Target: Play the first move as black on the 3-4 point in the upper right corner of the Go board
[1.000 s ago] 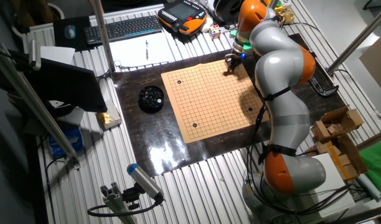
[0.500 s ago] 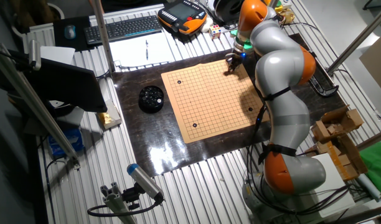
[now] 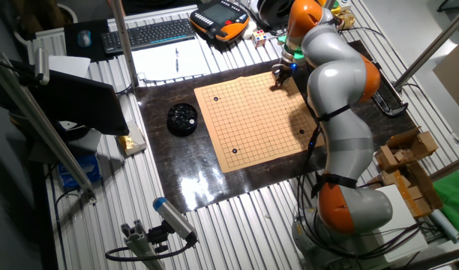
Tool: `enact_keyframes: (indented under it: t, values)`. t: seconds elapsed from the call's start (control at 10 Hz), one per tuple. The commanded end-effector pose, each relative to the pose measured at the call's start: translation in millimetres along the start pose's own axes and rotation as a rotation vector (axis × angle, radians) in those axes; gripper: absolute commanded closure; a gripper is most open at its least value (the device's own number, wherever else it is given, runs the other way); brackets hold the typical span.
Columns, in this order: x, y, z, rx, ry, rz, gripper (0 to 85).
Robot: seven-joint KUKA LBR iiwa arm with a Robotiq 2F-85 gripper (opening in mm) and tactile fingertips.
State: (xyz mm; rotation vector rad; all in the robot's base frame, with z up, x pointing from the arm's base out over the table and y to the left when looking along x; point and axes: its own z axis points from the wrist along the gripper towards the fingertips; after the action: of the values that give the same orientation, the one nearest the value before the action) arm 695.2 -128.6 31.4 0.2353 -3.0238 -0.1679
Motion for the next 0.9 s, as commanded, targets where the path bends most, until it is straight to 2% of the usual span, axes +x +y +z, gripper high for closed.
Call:
enact_keyframes:
  t: [0.0,0.3,0.5,0.6,0.8]
  values:
    - [-0.2,0.1,-0.2,0.000,0.000,0.000,62.0]
    - [-0.4,-1.4,-3.0,0.005,0.000,-0.006,62.0]
    - [-1.2,-5.4,-17.4,0.012,0.014,-0.008,62.0]
    - [-1.7,-3.5,-26.0,0.020,0.014,-0.005,64.0]
    - [-2.0,7.1,-43.0,0.042,0.008,-0.001,74.3]
